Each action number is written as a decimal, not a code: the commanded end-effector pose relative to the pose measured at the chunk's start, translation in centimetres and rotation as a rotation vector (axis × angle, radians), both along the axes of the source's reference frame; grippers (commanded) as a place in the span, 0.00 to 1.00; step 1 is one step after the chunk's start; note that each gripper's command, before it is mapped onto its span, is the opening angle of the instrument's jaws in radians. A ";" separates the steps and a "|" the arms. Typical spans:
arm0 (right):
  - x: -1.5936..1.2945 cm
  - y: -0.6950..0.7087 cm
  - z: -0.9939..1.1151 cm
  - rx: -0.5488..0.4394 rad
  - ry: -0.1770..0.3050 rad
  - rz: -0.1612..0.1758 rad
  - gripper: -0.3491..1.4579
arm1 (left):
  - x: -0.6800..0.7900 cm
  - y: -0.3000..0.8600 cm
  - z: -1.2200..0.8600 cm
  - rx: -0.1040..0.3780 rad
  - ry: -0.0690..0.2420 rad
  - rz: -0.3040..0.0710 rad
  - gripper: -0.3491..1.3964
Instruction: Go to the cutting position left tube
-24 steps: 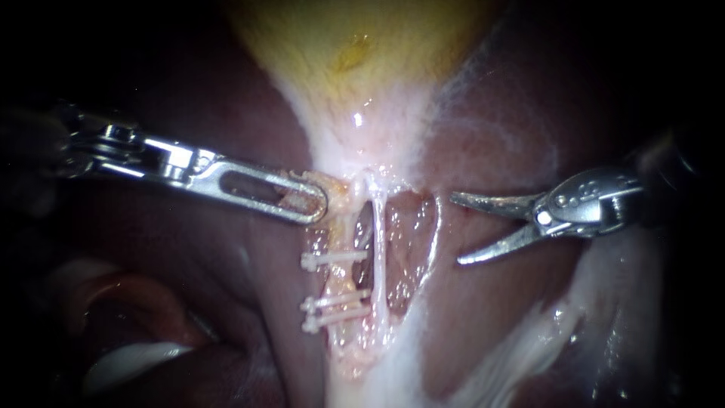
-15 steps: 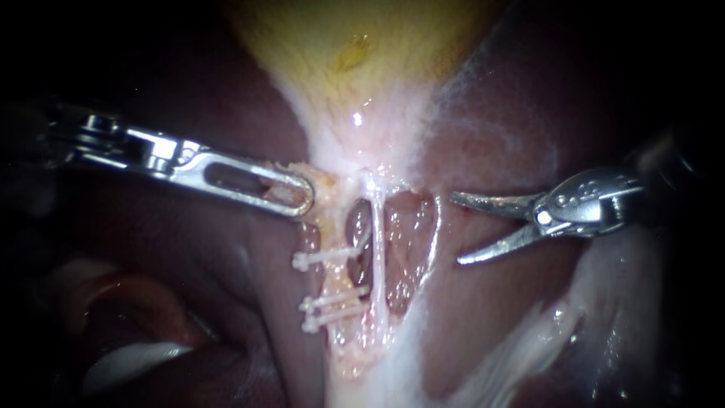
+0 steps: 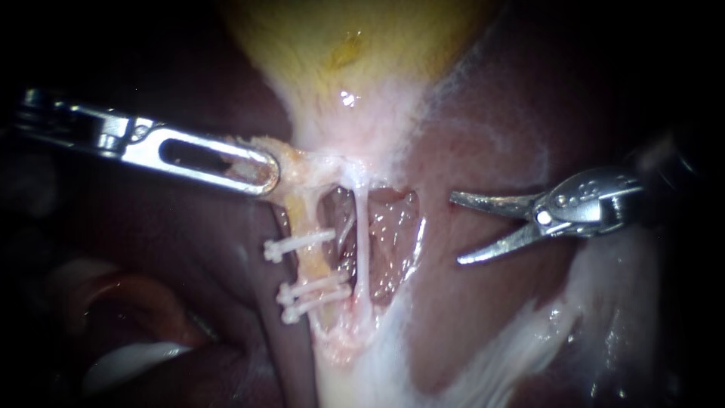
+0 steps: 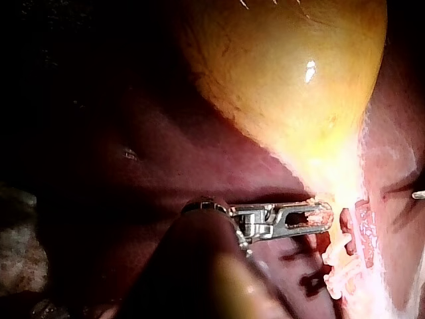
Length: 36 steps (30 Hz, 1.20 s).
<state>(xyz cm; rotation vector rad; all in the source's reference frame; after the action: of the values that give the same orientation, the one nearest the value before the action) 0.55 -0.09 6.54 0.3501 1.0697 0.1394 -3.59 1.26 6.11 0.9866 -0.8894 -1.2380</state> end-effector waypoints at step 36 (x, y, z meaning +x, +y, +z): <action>1.15 -0.72 0.63 0.209 -0.008 -0.074 0.98 | -0.04 -0.01 0.00 -0.001 0.003 -0.003 0.00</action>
<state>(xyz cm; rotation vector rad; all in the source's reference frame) 1.73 -0.83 7.19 0.5814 1.0357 0.1858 -3.63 1.25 6.11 0.9827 -0.8899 -1.2408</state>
